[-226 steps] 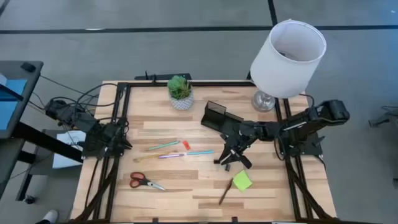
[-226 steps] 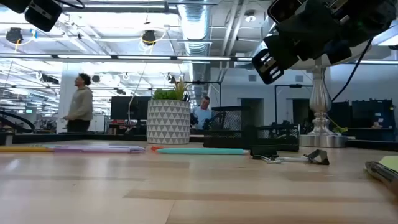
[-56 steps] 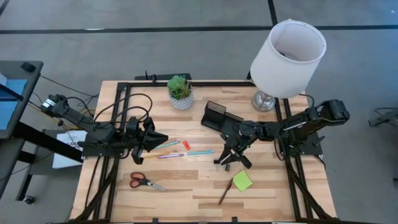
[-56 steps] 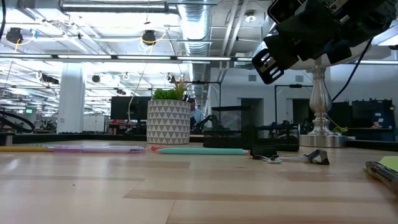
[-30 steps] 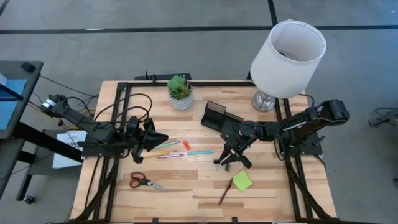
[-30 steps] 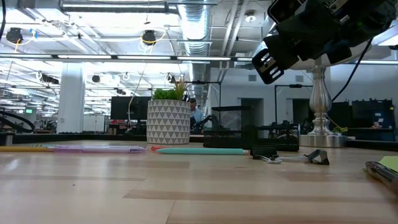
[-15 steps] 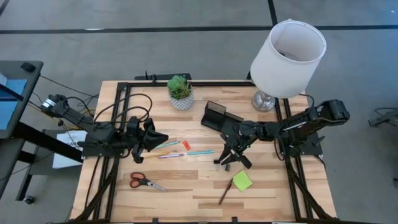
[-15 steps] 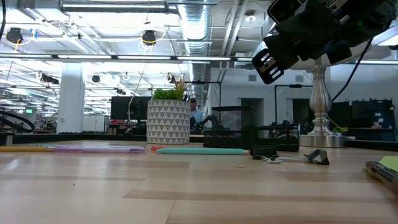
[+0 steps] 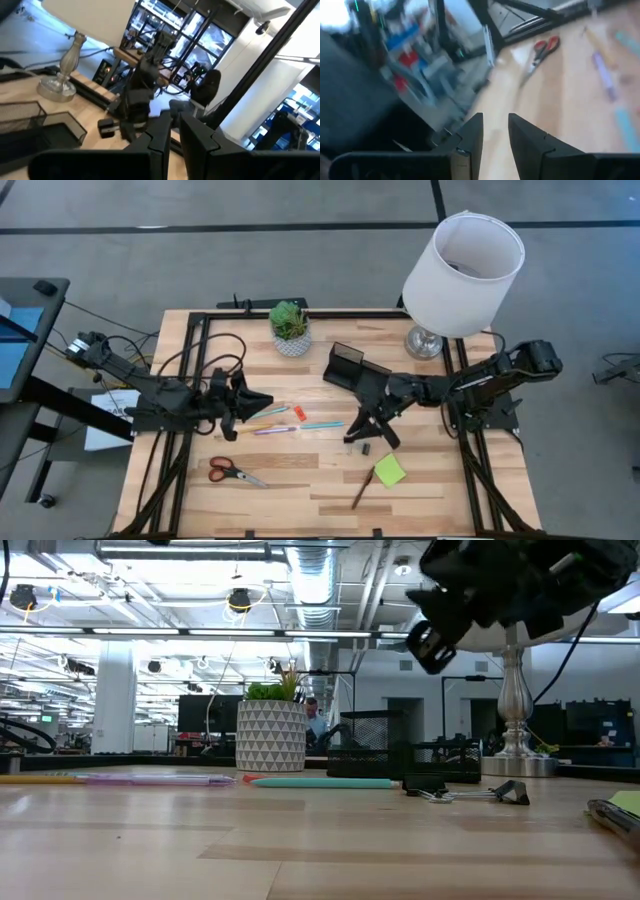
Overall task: Pick and place office supplies into organizer
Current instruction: Put the black scissors into the black desk organizer
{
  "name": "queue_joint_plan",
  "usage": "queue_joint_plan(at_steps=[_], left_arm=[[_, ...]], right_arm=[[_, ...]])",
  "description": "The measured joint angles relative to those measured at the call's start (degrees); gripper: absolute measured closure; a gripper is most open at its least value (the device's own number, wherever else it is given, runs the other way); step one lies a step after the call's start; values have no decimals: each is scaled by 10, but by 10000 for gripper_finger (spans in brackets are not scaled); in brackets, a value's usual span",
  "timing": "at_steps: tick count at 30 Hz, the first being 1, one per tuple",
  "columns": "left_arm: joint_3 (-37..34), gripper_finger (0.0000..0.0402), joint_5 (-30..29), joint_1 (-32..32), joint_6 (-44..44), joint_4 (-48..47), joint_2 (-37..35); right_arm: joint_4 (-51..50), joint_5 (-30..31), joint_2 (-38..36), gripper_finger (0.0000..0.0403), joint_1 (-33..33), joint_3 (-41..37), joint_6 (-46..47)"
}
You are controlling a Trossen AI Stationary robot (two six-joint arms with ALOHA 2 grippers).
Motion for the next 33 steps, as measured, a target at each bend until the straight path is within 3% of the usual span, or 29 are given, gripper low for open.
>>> queue_joint_plan(at_steps=[3,6,15,18,22,28,33], left_arm=[[0,370,0,0,-8,0,0],[0,370,6,0,-4,1,0],[7,370,20,0,11,-15,-1],[63,370,20,1,4,-129,4],[189,370,24,1,0,-342,42],[369,363,35,1,32,-558,107],[448,318,35,1,37,-693,134]], right_arm=[[39,9,0,316,0,0,180],[63,34,0,316,-3,0,294],[76,149,0,316,18,0,441],[80,175,0,316,18,0,431],[114,170,0,316,21,15,380],[188,109,0,316,21,118,299],[153,33,0,316,27,228,194]])
